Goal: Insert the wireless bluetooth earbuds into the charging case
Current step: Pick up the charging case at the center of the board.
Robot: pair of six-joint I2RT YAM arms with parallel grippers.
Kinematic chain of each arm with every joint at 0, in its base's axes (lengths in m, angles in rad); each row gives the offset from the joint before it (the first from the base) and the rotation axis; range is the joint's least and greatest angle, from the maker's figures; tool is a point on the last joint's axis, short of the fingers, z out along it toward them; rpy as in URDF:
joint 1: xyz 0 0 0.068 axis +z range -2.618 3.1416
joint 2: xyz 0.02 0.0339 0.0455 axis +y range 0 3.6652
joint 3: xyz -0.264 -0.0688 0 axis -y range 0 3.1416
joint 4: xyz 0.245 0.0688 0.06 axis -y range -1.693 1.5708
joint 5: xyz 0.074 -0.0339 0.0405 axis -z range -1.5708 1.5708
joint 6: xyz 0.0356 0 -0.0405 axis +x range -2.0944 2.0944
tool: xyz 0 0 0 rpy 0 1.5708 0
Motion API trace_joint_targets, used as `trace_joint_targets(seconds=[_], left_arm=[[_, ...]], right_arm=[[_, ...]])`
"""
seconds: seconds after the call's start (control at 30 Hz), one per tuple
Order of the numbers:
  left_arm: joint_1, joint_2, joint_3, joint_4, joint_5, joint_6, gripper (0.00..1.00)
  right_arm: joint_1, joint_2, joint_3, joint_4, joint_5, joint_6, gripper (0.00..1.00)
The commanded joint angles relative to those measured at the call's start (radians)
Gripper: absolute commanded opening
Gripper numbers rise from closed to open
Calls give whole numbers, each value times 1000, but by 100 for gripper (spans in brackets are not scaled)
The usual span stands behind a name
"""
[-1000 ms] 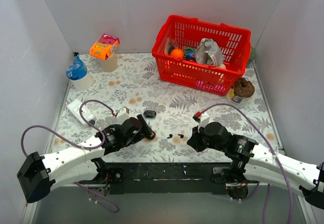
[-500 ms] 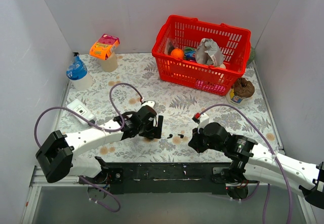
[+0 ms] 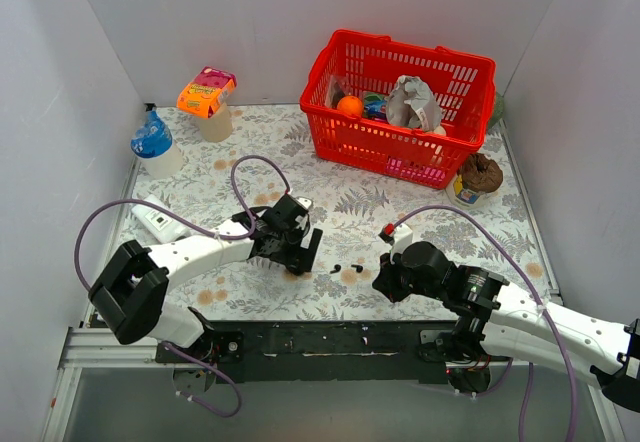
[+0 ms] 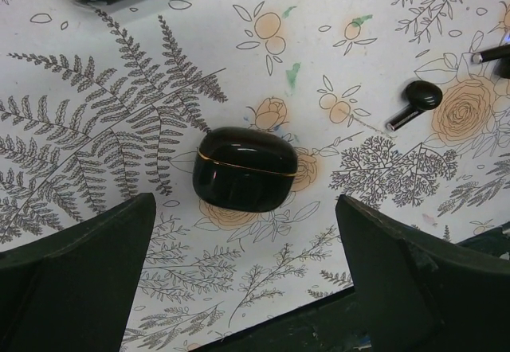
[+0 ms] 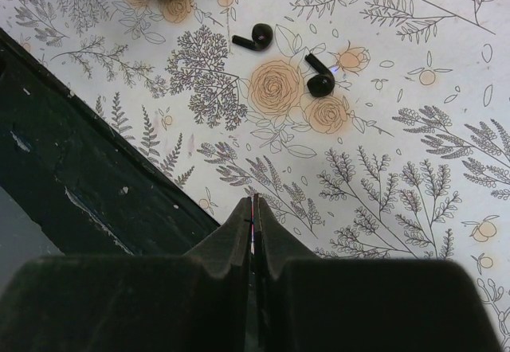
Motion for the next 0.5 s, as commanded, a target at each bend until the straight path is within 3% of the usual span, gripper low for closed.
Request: trace_joint_targets(seconds=[0.0,0.23,0.47], left_arm=[[26,-14,-3,17,90,47,98],[27,4,-31,100,142,96,95],[27,46,-17,83,98,82,93]], right_arm=[[-1,0,15,15,13,-18,9],[1,12,18,26,5,-21,9],[-1,21,25,29,4,-25,9]])
